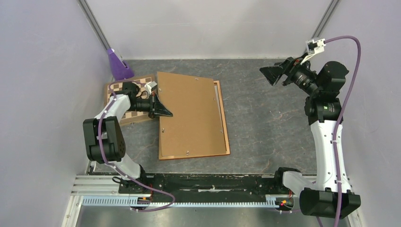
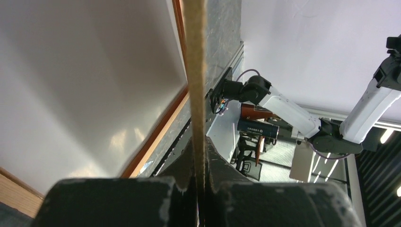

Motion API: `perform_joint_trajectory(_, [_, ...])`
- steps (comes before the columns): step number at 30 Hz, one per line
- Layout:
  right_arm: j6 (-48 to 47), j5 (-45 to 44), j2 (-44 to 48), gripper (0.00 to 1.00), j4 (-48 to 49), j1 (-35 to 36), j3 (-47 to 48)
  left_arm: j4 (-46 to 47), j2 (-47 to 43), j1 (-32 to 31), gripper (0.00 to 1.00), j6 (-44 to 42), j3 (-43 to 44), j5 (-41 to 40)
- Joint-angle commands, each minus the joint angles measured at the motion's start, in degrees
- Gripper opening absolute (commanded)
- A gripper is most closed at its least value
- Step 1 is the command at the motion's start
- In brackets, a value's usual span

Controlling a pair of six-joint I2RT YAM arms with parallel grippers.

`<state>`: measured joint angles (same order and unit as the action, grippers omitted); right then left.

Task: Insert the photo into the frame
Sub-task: Adjust the photo frame item on the photo frame.

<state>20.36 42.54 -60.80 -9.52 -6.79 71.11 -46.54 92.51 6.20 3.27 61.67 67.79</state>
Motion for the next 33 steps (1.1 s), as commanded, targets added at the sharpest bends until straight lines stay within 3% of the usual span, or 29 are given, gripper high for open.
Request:
perform_joint_trajectory(1, [-0.1, -0.7, 1.1, 0.91, 2.8, -0.3, -0.4, -7.5, 1.0, 0.4, 0.02, -9.5, 4.5, 6.7])
perform_joint_trajectory(5, [0.0, -0.7, 1.1, 0.91, 3.0, -0.4, -0.6, -11.9, 3.2, 0.4, 0.02, -13.4, 6.7, 6.3])
perform_joint_trajectory(22, [0.7, 0.0, 1.0, 0.9, 4.0, -1.3, -1.7, -12.2, 10.4, 0.5, 0.02, -13.6, 11.5, 10.1])
perform_joint_trajectory(33, [1.2, 0.5, 1.0, 0.9, 4.6, -1.7, -2.1, -6.6, 11.7, 0.5, 0.02, -9.6, 11.5, 9.0])
